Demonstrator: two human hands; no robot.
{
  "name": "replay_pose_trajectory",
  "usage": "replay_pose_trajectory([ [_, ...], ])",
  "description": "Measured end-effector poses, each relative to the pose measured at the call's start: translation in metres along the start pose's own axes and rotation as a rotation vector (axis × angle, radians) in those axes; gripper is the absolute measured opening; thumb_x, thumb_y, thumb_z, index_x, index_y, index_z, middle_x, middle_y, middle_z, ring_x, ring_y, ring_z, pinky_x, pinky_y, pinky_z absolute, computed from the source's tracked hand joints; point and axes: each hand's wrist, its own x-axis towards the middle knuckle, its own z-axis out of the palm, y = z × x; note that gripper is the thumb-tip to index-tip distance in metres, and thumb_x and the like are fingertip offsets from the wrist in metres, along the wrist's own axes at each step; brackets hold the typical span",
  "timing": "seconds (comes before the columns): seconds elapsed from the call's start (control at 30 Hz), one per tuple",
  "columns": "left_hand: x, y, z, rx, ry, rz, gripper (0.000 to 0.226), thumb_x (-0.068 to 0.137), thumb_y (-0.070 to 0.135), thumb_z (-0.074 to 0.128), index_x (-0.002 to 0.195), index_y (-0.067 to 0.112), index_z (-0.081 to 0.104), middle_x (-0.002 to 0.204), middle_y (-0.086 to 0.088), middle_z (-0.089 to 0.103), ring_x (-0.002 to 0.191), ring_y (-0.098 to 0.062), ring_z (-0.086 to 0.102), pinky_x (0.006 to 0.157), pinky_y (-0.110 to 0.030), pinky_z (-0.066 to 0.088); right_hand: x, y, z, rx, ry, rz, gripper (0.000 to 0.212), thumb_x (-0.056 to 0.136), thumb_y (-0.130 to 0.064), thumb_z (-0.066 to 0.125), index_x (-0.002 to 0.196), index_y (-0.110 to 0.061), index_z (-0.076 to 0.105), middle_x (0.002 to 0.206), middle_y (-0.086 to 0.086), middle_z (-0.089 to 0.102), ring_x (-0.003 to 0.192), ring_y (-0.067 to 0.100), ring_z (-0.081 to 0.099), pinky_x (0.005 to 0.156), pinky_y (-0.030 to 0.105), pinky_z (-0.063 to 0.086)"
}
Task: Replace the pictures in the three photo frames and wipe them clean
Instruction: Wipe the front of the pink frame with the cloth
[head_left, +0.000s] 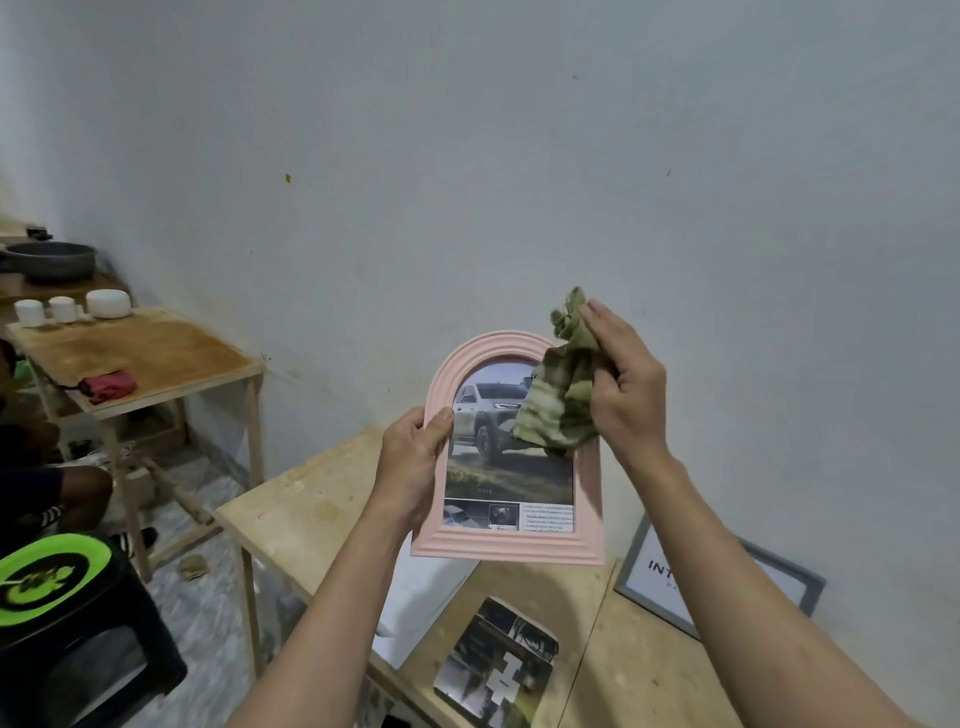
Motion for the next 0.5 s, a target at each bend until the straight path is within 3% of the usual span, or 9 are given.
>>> replay_pose_trajectory([
  [0.17,0.001,-0.004,-0.002,-0.087,0.061,-0.025,0.026,0.098,0.024,0.06,0.098,-0.001,0.067,0.078,-0.02,0.068,0.069,-0.03,0.064,0.065,-0.041,0.055,-0.047,0.031,0.019,-0.321,-0.402,-0.261,0.055,0.076,-0.005,0.042,0.124,-0.017,0.065,0.14,0.011,0.052,0.132,0.035,0.046,0.107,0.05,0.038],
  [0.27,0.006,-0.01,-0.013,-0.121,0.157,-0.045,0.025,0.093,0.03,0.064,0.091,0.006,0.07,0.083,-0.028,0.066,0.074,-0.034,0.063,0.074,-0.057,0.056,-0.108,0.034,0.024,-0.274,-0.584,-0.211,0.054,0.085,-0.024,0.045,0.139,-0.031,0.047,0.152,-0.004,0.038,0.144,0.019,0.029,0.116,0.05,0.024],
  [0.33,0.008,-0.016,-0.018,-0.122,0.186,-0.073,0.03,0.09,0.036,0.065,0.09,0.006,0.069,0.09,-0.034,0.064,0.076,-0.036,0.064,0.078,-0.065,0.053,-0.136,0.03,0.026,-0.213,-0.627,-0.138,0.05,0.094,-0.042,0.045,0.143,-0.039,0.037,0.156,-0.014,0.025,0.147,0.007,0.015,0.121,0.042,0.012],
  [0.4,0.008,-0.023,-0.015,-0.114,0.214,-0.086,0.027,0.094,0.033,0.062,0.088,0.007,0.069,0.086,-0.029,0.065,0.075,-0.036,0.065,0.073,-0.057,0.056,-0.151,0.023,0.032,-0.156,-0.644,-0.037,0.054,0.094,-0.054,0.044,0.145,-0.042,0.031,0.157,-0.02,0.016,0.147,0.001,0.005,0.121,0.033,0.005],
  [0.5,0.009,-0.037,0.0,-0.083,0.231,-0.08,0.021,0.096,0.025,0.061,0.082,0.012,0.069,0.08,-0.019,0.066,0.073,-0.03,0.062,0.068,-0.042,0.049,-0.163,0.01,0.052,-0.107,-0.708,-0.011,0.061,0.093,-0.031,0.057,0.147,-0.04,0.03,0.157,-0.023,0.009,0.146,-0.001,0.002,0.119,0.027,0.006],
])
